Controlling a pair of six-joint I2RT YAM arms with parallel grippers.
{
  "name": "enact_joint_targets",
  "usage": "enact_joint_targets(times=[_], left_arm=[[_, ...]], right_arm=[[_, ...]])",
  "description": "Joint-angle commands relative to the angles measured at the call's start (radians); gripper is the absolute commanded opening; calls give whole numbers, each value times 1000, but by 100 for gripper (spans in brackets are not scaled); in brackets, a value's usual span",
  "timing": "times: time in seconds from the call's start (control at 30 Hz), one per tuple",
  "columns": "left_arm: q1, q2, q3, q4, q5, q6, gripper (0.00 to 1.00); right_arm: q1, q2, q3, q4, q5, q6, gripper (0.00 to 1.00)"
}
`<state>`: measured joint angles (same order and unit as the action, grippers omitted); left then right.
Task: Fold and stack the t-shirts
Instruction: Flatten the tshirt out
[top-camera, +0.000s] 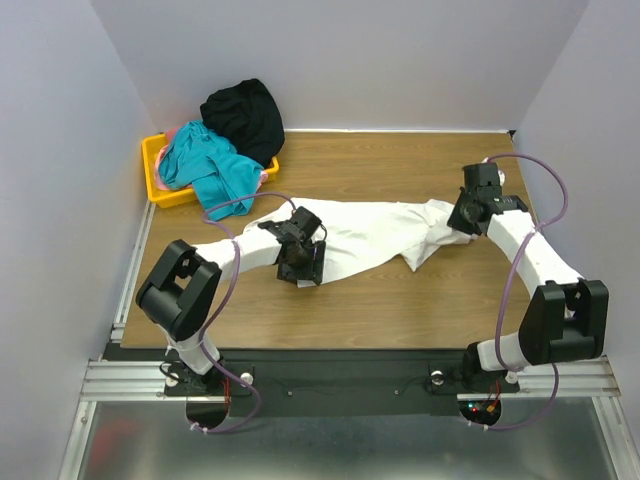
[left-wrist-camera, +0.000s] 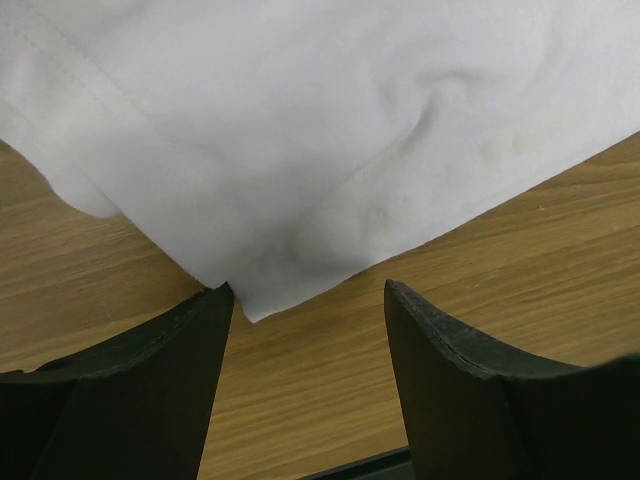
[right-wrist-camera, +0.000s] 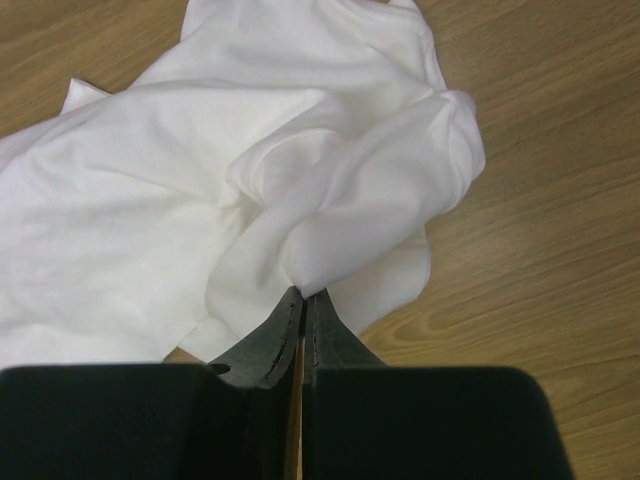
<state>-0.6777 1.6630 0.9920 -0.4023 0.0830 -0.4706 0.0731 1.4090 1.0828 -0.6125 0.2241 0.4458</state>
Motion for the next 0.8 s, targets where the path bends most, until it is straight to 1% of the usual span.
enact_joint_targets(times=[0.0, 0.13, 0.17, 0.3, 0.43, 0.47, 0.5, 0.57, 0.6, 0.67, 0.7, 0.77], left_arm=[[-13, 4, -3, -12, -49, -26, 71], [-22, 9, -3, -15, -75, -40, 70], [-23, 14, -1, -15, -110, -42, 69], [-37, 55, 16, -24, -137, -33, 60], [-66, 86, 25, -47, -204, -37, 52], [-72, 89, 23, -49, -222, -39, 48], [-75, 98, 23, -52, -230, -40, 42], [-80, 106, 20, -53, -244, -40, 38], [-83, 110, 20, -56, -249, -40, 32], [-85, 112, 23, -61, -256, -39, 23], [-86, 103, 25, -63, -258, -40, 12], [-85, 83, 33, -69, -261, -45, 2]], right_arm=[[2, -38, 3, 46, -15, 13, 3], [2, -45, -1, 51, -23, 11, 3], [2, -47, -4, 56, -26, 11, 4], [2, -54, -15, 60, -38, 13, 4], [2, -73, -26, 63, -51, 19, 5], [1, -84, -29, 63, -55, 24, 5], [2, -90, -37, 63, -57, 24, 5], [2, -110, -44, 63, -65, 27, 6], [2, -116, -52, 63, -66, 27, 6], [2, -128, -60, 62, -69, 22, 7], [2, -145, -66, 62, -66, 19, 8], [2, -162, -69, 60, -54, 1, 8]])
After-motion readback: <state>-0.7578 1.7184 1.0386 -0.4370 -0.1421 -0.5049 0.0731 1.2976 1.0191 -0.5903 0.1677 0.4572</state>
